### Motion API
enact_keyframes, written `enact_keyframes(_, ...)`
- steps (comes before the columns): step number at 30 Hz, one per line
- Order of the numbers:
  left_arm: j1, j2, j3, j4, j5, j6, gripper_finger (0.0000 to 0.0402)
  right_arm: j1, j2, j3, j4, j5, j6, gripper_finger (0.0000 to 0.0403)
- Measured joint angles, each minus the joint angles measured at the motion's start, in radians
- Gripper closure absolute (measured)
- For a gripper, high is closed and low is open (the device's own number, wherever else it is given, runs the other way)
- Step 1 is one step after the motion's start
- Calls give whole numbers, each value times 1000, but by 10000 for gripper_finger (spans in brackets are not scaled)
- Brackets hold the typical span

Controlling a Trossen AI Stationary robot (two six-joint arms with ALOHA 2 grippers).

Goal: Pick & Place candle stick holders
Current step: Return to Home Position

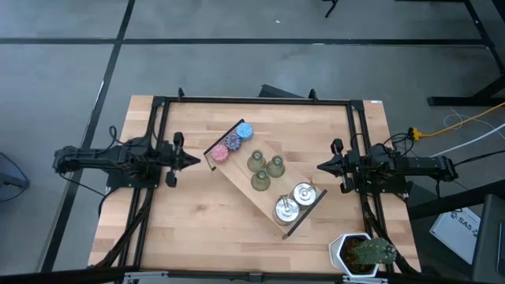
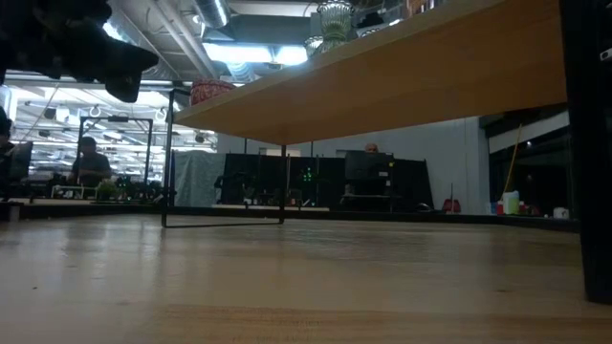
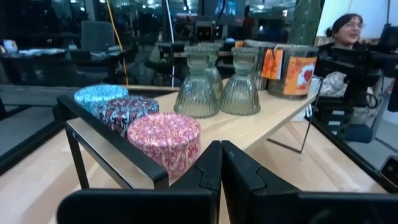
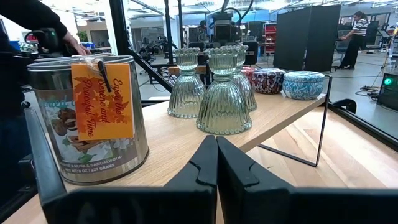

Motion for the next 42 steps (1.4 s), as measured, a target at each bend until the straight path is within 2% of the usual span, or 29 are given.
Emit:
enact_keyframes(12,0,-145,-81,-1,12,-35,400,0,0,0,0,0,0,402)
enact_keyframes(16,0,-147,-124,44,39,-46,400,0,0,0,0,0,0,402)
enact_keyframes(31,-1,-123,-124,46,57,-37,400,0,0,0,0,0,0,402)
enact_keyframes(42,-1,-123,-124,53,115,-52,400,0,0,0,0,0,0,402)
